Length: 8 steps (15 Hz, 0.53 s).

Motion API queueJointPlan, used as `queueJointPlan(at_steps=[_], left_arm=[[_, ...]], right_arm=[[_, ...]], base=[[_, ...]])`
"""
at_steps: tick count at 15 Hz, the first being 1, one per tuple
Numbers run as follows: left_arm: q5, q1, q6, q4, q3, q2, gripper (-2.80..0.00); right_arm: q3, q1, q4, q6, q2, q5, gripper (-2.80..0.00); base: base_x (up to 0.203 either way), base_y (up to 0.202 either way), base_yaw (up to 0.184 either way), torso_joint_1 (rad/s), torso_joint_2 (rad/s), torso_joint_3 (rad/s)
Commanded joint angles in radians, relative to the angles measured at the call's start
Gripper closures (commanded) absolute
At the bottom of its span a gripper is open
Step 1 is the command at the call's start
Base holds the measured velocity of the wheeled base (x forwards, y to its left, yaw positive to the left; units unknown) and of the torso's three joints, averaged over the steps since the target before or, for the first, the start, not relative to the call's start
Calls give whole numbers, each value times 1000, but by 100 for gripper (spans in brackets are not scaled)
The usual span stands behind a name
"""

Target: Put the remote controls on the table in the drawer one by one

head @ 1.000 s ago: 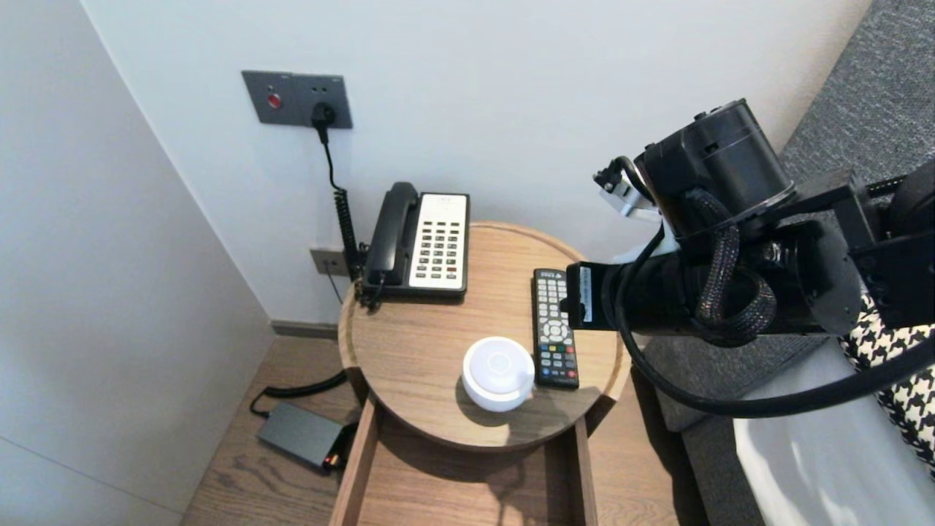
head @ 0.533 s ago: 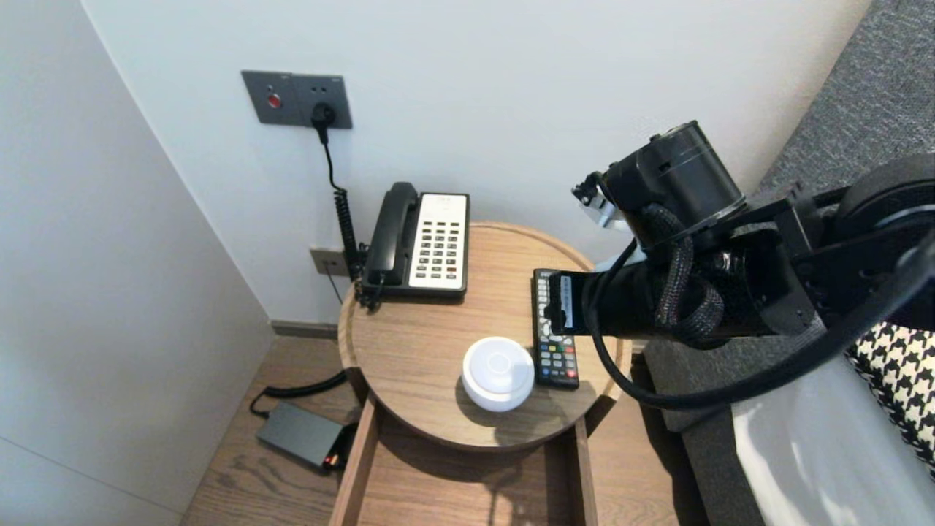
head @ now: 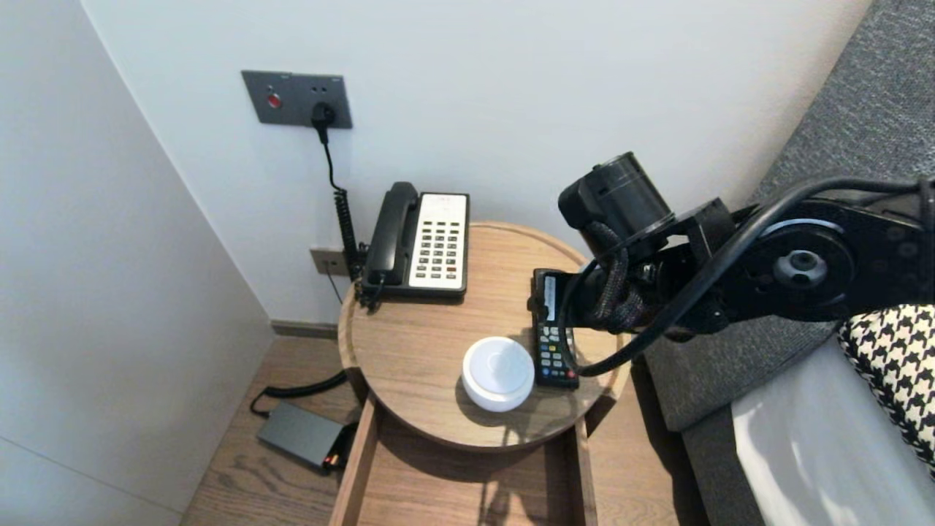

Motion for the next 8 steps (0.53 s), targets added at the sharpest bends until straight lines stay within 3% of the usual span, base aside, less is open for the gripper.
queueJointPlan(at_steps=[1,8], left_arm=[[1,0,0,-1,9,0,0],[1,0,0,-1,9,0,0]], right_arm=[[-14,-26,-9,4,44,-13,-280],[-75,-31,-15,108,130,-57,-280]], base=[[0,0,0,0,0,0],[0,0,0,0,0,0]])
